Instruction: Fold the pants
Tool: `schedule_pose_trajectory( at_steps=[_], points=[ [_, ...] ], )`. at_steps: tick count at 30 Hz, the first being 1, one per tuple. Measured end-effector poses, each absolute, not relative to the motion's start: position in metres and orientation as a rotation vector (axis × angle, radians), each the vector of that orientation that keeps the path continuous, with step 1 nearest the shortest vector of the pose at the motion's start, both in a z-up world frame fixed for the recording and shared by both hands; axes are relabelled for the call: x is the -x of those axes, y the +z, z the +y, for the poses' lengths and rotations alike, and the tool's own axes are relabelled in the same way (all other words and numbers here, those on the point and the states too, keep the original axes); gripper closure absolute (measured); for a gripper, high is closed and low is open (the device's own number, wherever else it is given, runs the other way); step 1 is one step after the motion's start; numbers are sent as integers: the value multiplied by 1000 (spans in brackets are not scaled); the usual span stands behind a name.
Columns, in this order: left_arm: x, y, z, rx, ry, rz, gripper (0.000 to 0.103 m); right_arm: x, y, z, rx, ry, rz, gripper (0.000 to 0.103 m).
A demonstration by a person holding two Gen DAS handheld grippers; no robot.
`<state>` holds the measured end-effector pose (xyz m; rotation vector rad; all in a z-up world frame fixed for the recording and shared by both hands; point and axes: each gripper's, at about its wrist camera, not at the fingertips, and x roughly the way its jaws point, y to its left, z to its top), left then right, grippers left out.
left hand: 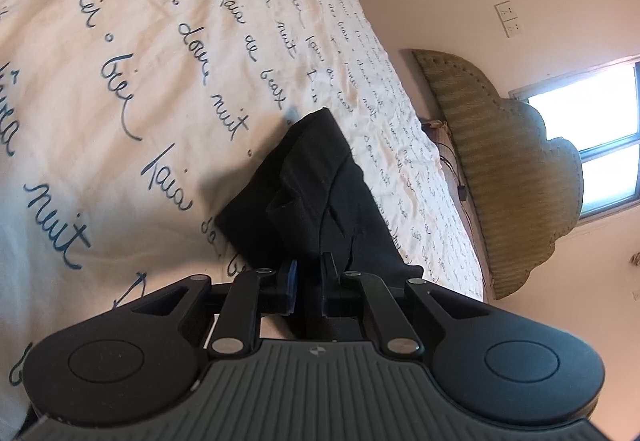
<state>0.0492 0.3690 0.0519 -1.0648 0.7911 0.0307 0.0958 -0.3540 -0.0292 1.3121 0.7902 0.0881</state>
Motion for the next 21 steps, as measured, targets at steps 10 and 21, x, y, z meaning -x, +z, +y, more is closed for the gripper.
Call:
schedule_pose_trajectory(
  at_steps=[10,21],
  points=[
    [-7,112,273,893,-172,743,85,-89,-46,-357,-1381,136,808,95],
    [-101,49,25,1033,-410,1039,45,-108,-45,-349,-1441,254,736,96]
  ],
)
